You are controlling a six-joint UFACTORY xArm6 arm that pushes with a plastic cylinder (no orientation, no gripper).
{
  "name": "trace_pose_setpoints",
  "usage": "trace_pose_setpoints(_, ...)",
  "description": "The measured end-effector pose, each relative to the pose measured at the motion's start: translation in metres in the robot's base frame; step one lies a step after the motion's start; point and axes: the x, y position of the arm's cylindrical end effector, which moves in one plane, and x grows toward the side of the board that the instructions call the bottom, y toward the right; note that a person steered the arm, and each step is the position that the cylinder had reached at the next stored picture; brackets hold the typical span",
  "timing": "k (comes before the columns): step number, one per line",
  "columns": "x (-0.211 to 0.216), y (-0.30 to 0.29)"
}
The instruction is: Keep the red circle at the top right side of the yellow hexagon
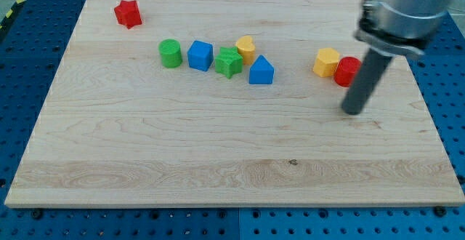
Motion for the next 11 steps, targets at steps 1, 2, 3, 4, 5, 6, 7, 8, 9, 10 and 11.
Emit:
trace_pose_setpoints(1, -0.03, -0.028)
trace_pose_setpoints(2, -0.051, -0.02)
trace_pose_setpoints(3, -0.053, 0.009)
trace_pose_setpoints(4, -0.065, 0.032)
trace_pose_setpoints(5, -0.066, 0.043)
trace_pose_setpoints(6, -0.033, 0.048)
trace_pose_setpoints(7, -0.027, 0.082)
trace_pose_setpoints(8, -0.078, 0.083)
trace_pose_setpoints(9, -0.118, 0.046)
trace_pose_setpoints(10, -0.135, 0.033)
trace_pose_setpoints(11, -0.114, 0.076)
